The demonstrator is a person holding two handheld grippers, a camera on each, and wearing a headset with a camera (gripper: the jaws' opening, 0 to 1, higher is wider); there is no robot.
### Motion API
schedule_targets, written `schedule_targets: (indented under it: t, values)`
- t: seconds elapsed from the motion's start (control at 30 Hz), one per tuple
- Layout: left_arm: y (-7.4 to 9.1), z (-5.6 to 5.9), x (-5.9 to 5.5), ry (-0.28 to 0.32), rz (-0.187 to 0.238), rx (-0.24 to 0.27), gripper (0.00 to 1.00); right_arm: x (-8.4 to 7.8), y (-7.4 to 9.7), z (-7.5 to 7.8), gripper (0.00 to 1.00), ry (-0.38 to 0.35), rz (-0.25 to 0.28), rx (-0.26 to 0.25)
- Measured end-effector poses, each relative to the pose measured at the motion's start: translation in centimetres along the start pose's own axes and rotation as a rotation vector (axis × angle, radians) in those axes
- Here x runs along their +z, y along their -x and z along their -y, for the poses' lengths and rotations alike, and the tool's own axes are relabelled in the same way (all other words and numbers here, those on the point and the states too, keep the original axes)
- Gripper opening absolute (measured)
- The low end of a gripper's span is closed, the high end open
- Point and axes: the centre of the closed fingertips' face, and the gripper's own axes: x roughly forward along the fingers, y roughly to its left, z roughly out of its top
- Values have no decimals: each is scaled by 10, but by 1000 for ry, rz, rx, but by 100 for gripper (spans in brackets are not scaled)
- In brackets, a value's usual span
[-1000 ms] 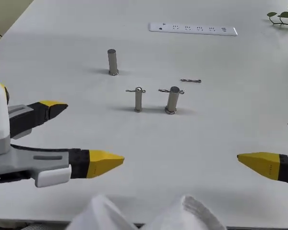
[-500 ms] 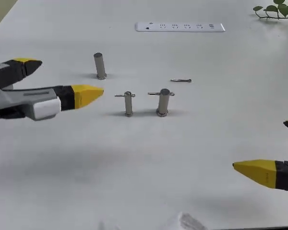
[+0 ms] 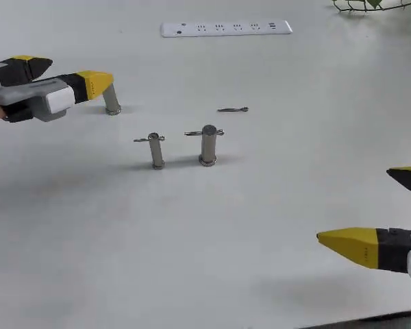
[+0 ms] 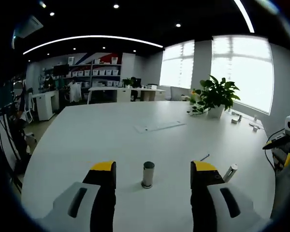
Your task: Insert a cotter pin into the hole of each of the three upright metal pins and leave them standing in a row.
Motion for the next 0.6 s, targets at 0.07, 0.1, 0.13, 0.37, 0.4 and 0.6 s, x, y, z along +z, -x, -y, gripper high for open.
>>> schedule_targets:
  t: [0.07,0.1,0.13,0.37,0.4,0.6]
  values:
    - [-7,-3,-4,8,-4,-3,56,-2,-1,1,95,-6,-4,-3]
    - [-10,-4,-5,15,-7,-4,53,-2,-1,1,95,-8,-5,-4]
    - [-14,-4,-6,36,2,-15,51,-4,-1,1,94,-11,-10,-4]
    - [-38,-7,-19,31,-16,-25,40,-7,-2,2,94,-20,-24,-4]
    - [-39,-7,-19,30,-17,-26,38,-7,-2,2,94,-20,-25,-4]
    - [-51,3,-33,-26,-67,-24,30,-10,0,4,93,-30,-32,-12]
